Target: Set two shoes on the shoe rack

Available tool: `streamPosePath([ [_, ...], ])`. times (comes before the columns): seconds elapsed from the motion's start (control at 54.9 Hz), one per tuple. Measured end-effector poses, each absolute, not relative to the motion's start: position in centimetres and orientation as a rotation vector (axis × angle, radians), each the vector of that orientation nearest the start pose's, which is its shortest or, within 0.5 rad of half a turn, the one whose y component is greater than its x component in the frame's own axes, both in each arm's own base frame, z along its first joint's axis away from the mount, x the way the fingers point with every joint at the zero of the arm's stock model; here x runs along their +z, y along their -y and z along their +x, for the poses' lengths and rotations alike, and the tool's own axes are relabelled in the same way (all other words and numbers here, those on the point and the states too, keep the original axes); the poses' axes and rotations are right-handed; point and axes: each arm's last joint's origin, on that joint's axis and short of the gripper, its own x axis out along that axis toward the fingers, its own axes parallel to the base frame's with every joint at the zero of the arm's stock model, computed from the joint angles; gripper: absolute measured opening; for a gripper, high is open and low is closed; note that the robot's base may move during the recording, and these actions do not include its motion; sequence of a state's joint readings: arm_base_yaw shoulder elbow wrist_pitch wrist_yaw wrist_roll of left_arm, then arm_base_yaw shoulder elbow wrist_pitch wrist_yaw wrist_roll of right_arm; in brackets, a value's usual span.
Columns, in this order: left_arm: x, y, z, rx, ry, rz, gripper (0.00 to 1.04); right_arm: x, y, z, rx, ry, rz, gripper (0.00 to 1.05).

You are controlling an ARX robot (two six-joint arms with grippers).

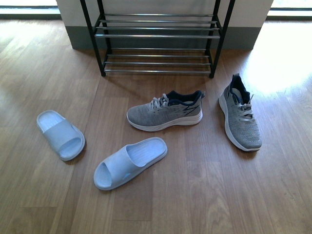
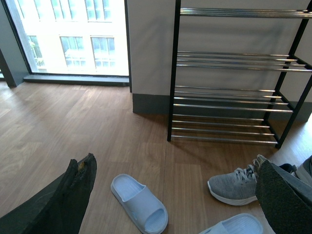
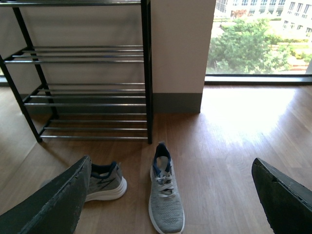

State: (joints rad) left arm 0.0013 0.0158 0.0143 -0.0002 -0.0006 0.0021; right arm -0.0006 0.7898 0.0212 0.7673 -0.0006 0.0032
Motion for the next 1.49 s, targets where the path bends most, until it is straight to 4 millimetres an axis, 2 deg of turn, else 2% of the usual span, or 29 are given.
streamPosePath([
  [1.495,16.71,-0.01,9.78,0.002,-0.002,0.002,0.95,16.38,0.01,14.86,0.000,-0.001,0.003,0.96],
])
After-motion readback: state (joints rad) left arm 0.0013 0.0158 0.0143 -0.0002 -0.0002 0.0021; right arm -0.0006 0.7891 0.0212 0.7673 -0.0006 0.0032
